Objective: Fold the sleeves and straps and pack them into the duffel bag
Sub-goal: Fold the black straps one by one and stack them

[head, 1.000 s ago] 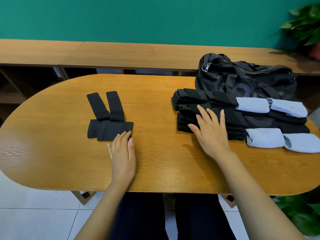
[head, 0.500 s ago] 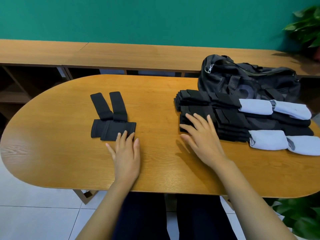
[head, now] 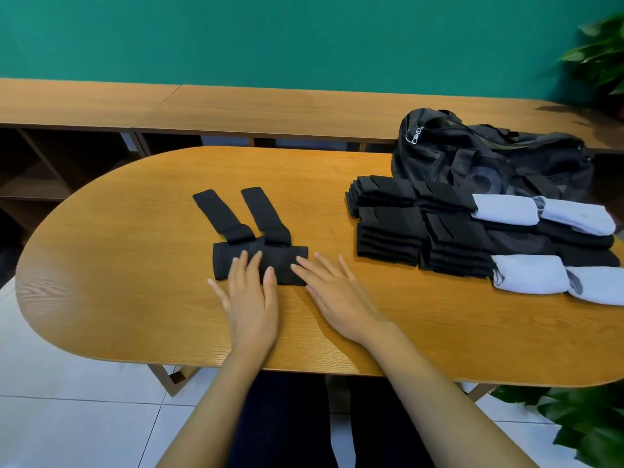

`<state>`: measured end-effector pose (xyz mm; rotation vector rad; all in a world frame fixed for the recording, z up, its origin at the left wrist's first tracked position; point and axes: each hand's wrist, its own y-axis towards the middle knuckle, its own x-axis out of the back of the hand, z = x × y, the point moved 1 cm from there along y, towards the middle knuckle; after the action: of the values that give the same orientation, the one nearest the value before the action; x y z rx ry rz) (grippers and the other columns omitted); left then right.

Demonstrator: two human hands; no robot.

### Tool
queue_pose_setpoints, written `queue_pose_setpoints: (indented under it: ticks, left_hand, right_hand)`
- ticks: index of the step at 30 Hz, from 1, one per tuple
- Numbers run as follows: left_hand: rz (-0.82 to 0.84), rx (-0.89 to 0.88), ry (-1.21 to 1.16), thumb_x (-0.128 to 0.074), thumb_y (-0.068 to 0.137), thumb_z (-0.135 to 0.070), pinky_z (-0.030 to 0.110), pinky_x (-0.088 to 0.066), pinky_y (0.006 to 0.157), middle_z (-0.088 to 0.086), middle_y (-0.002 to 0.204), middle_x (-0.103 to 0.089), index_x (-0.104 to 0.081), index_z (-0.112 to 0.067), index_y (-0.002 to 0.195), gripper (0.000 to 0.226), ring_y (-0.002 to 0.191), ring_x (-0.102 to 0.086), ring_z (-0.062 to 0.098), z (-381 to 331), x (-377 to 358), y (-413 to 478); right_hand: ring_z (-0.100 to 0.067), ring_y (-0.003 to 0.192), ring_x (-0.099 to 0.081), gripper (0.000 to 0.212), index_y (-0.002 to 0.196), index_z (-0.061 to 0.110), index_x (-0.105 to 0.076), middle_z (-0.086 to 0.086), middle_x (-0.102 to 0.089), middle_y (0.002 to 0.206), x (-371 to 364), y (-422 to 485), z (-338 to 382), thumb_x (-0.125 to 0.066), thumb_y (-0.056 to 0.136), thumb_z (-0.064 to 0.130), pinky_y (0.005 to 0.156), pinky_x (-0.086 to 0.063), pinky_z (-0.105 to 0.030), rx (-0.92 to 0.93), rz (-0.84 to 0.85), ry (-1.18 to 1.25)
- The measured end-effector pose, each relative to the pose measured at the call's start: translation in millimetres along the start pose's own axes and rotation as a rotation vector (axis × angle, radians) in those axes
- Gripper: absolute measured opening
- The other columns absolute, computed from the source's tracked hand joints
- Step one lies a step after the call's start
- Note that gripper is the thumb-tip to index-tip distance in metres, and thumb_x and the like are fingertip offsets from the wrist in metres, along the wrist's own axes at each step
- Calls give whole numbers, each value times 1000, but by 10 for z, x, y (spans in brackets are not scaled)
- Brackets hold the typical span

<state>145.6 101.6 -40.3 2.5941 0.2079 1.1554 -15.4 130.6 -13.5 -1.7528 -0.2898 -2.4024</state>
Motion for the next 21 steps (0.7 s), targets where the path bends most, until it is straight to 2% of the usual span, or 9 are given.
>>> queue_pose_setpoints:
  ticks: [2,5,10,14,17,19,21]
  left_hand:
    - [33,76,21,-7,97,-61,41,24,113,6,157,-31,-32,-15,151,75,150,-14,17,10,-16,11]
    - [62,112,85,-9,96,-58,47,23,114,7,156,-33,-27,-14,152,74,149,-16,18,-1,-40,15]
    - [60,155,110,-16,99,-54,50,23,113,10,157,-31,-27,-14,152,67,151,-9,21,29,-56,13]
    - [81,172,186,-17,98,-58,54,19,116,15,161,-17,-19,-13,154,72,151,4,26,13,-66,20]
    - [103,65,124,-29,94,-63,46,21,116,8,163,-12,-19,-16,155,78,151,6,17,5,-40,8]
    - [133,-92,-4,-41,90,-63,36,25,114,-3,161,-19,-29,-22,152,76,150,0,7,-10,-1,-14]
    - [219,-249,-70,-45,86,-65,35,25,115,-12,159,-22,-39,-28,147,72,148,-1,0,-28,19,-30]
  right_hand:
    - [-11,151,-1,46,154,31,-26,13,-19,161,-29,31,12,-29,108,34,122,3,-45,1,45,-14]
    - [-9,150,-4,49,152,30,-32,13,-23,160,-62,8,-43,-28,105,45,123,3,-42,-27,30,-4]
    - [-5,149,-8,50,149,32,-36,15,-26,158,-81,-243,-273,-30,103,50,123,1,-35,-85,-40,35]
    - [1,147,-10,50,144,34,-44,19,-33,154,-22,-463,-451,-27,101,53,120,8,-29,-99,-84,56]
    - [4,145,-13,50,139,34,-51,20,-41,149,17,-570,-494,-27,99,53,119,9,-25,-81,-123,65]
    - [5,144,-14,49,139,35,-50,20,-42,148,27,-599,-506,-30,99,53,119,9,-23,-73,-139,73]
    - [3,145,-14,49,141,35,-48,19,-39,150,32,-593,-525,-33,98,54,119,8,-24,-82,-139,70]
